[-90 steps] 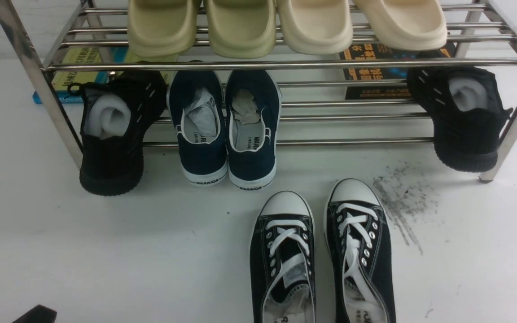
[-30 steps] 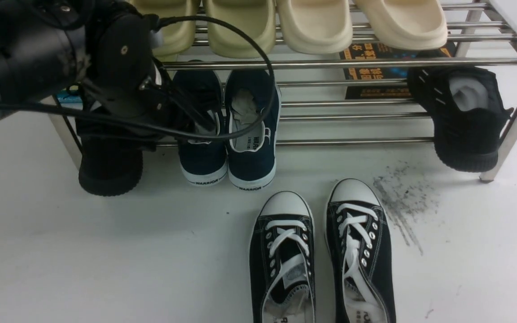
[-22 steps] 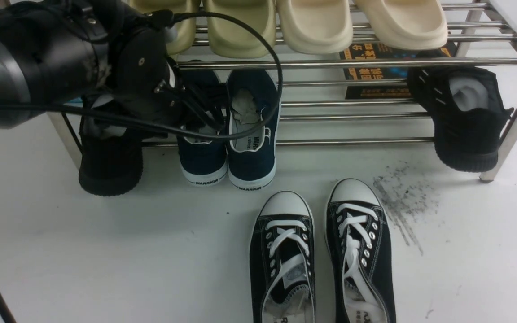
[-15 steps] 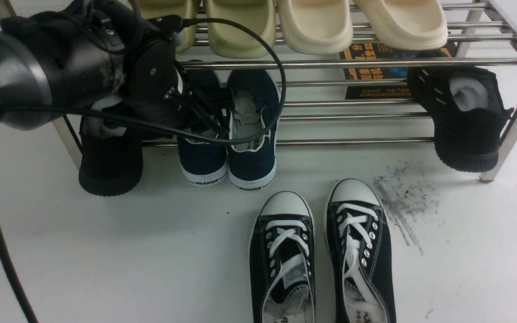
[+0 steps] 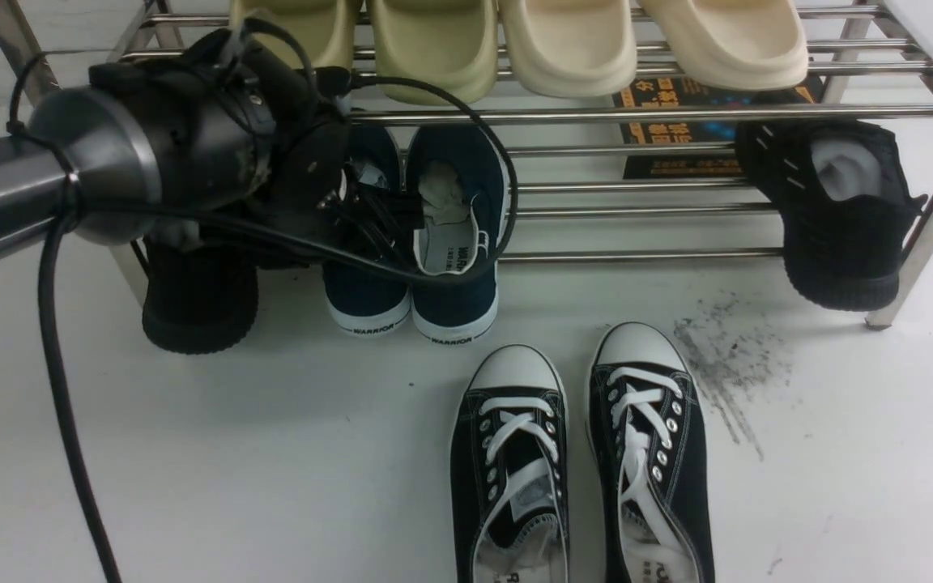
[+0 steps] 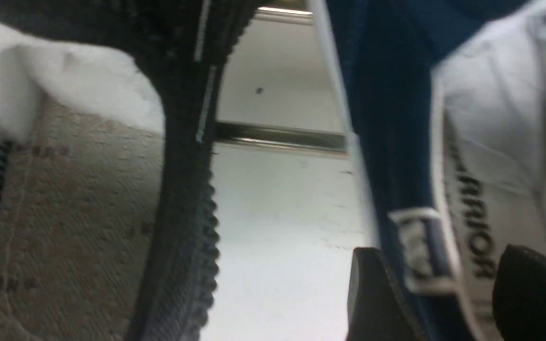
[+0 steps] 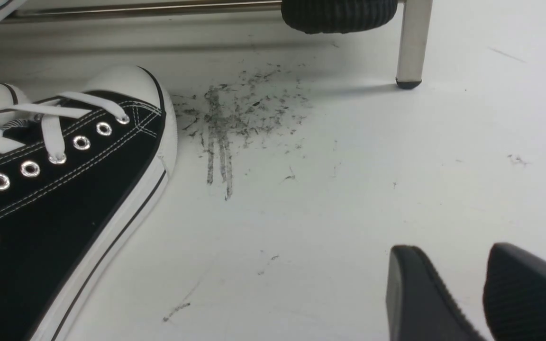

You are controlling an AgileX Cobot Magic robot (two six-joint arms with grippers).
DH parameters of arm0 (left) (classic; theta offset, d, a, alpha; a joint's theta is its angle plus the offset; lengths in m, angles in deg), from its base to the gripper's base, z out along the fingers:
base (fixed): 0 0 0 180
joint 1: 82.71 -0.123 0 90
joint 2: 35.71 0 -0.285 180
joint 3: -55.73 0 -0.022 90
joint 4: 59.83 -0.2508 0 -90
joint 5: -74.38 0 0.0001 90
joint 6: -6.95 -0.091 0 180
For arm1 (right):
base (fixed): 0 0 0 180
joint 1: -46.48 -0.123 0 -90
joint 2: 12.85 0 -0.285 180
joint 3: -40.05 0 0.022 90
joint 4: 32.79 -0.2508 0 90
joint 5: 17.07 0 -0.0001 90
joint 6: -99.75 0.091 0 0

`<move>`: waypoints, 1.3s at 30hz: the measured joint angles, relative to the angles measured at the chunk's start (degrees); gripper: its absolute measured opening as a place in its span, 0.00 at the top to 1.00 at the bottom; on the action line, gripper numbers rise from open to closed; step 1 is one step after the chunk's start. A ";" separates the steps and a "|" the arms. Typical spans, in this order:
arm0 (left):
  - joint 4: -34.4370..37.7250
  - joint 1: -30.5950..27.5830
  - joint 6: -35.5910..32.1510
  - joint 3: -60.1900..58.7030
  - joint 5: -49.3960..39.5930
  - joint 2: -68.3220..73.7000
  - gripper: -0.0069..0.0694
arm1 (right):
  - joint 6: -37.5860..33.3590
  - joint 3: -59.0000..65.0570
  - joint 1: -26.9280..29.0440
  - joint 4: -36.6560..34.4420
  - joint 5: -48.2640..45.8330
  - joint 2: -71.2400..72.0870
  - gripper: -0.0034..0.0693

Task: Take the shoes off the shelf with your hand on the white table.
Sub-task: 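Grasp the leftmost shoe on the bottom shelf of the shoe rack with the left gripper, then set the held shoe down on the floor in front of the rack with the left gripper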

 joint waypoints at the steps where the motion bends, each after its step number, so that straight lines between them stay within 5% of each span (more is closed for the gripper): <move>1: -0.91 0.02 1.22 0.00 0.06 0.51 0.43 | 0.00 0.00 0.00 0.00 0.00 0.00 0.63; 10: -4.06 0.02 6.10 0.06 1.19 2.48 0.44 | 0.00 0.00 0.00 0.00 0.00 0.00 0.63; 24: -6.09 0.32 6.35 0.06 2.54 2.15 0.84 | 0.00 0.00 0.00 0.00 0.00 0.00 0.63; 39: -2.35 3.66 5.74 -0.07 -9.71 -8.92 0.85 | 0.00 0.00 -0.04 0.00 0.00 0.00 0.63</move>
